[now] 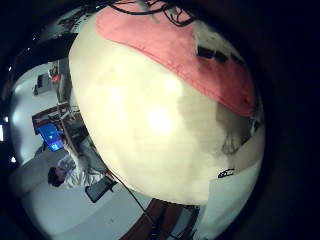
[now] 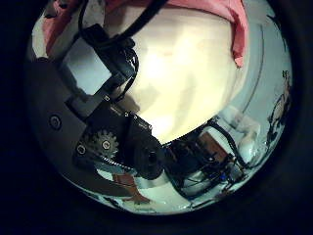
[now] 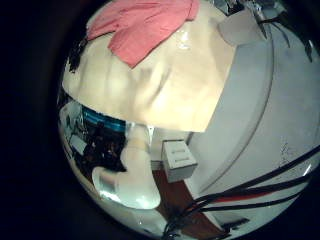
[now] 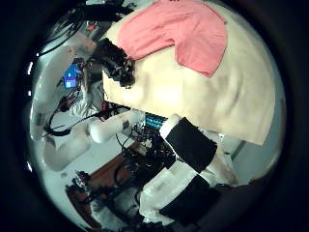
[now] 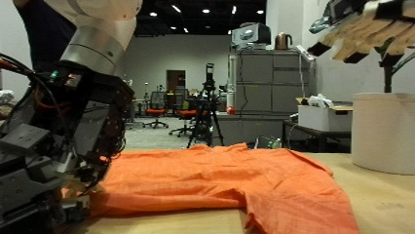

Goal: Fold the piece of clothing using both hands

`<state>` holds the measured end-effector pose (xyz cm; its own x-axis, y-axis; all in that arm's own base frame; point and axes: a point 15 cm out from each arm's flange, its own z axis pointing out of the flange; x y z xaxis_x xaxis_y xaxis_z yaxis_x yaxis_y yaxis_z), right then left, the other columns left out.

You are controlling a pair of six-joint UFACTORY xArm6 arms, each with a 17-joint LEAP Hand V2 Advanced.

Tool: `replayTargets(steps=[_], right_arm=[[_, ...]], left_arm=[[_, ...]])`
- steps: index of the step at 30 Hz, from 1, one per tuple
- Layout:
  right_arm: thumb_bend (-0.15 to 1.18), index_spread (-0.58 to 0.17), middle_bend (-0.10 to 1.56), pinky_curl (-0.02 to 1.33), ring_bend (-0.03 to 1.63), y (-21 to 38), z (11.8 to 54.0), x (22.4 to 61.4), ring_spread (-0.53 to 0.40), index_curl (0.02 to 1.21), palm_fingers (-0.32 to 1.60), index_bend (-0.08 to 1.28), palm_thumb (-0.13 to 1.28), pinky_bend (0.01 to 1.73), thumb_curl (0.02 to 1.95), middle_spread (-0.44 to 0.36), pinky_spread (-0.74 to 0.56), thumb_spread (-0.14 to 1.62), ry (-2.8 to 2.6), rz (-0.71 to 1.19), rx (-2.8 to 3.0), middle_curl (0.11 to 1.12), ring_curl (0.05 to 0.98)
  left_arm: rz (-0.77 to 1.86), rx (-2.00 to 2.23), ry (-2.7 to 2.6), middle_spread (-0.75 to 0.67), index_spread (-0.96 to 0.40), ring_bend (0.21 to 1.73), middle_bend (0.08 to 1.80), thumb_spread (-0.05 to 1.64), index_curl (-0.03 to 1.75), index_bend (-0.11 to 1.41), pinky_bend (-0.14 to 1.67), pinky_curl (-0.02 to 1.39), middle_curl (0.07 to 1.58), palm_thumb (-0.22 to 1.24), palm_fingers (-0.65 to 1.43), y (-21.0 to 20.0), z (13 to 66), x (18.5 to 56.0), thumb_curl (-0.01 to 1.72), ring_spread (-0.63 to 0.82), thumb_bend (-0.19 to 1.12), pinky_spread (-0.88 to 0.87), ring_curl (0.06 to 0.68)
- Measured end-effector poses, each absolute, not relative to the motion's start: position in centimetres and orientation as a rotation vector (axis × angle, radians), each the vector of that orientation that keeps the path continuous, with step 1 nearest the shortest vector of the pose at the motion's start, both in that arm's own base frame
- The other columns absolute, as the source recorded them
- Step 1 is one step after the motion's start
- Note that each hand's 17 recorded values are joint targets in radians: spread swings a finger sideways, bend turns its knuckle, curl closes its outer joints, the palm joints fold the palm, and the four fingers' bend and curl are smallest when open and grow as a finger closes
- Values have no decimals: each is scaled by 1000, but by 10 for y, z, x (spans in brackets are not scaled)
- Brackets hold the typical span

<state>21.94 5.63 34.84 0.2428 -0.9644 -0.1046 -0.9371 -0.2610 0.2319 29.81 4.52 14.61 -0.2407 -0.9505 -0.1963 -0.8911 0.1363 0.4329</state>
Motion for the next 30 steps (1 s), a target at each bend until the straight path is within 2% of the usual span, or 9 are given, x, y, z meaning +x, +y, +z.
replayTargets(steps=[4,5,8,12,14,18,21,30], right_arm=[[-2,-283,215,316,442,55,346,223,213,274,397,137,551,265,210,120,291,1398,-1814,-333,2386,321,311],[1,-284,213,311,514,54,343,226,240,264,427,127,566,253,215,140,271,1395,-1800,-328,2382,321,326],[-2,-271,209,311,596,42,331,237,304,262,416,149,595,250,223,113,211,1379,-1707,-316,2381,328,348],[-5,-261,340,318,428,22,330,250,272,271,428,176,645,310,245,134,101,1340,-1587,-298,2408,368,301],[-9,-261,363,313,377,21,324,253,258,288,390,201,657,282,255,129,103,1315,-1558,-317,2414,379,282],[-13,-269,289,297,380,26,301,260,241,309,277,181,668,208,272,72,197,1264,-1428,-395,2421,363,281],[-17,-273,238,299,331,29,279,273,221,311,199,172,673,224,284,59,238,1217,-1337,-416,2417,350,269],[-26,-265,191,315,268,40,201,329,183,298,138,163,653,275,300,45,253,1076,-1240,-239,2500,333,248]], left_arm=[[-771,1821,-2251,-500,-494,734,906,1433,466,475,622,365,584,869,1179,54,158,287,590,-550,259,-709,291],[-775,1820,-2252,-500,-499,735,915,1442,474,485,628,368,587,865,1184,56,163,285,596,-555,261,-716,293],[-774,1821,-2267,-497,-523,763,942,1478,509,512,643,377,595,854,1162,62,173,281,634,-569,270,-742,314],[-761,1822,-2281,-489,-543,784,971,1510,548,530,667,390,603,833,1153,68,184,274,680,-574,274,-768,337],[-762,1818,-2279,-485,-551,797,985,1525,570,532,676,397,605,821,1141,69,187,270,707,-578,276,-775,348],[-769,1810,-2277,-481,-561,810,1001,1543,600,532,683,405,606,806,1131,71,193,264,748,-579,280,-782,365],[-766,1809,-2277,-479,-566,813,1011,1554,621,530,683,411,606,799,1123,72,194,265,776,-579,284,-781,374],[-767,1801,-2273,-474,-580,806,1029,1572,674,503,682,429,602,784,1109,74,191,262,844,-581,298,-781,390]])
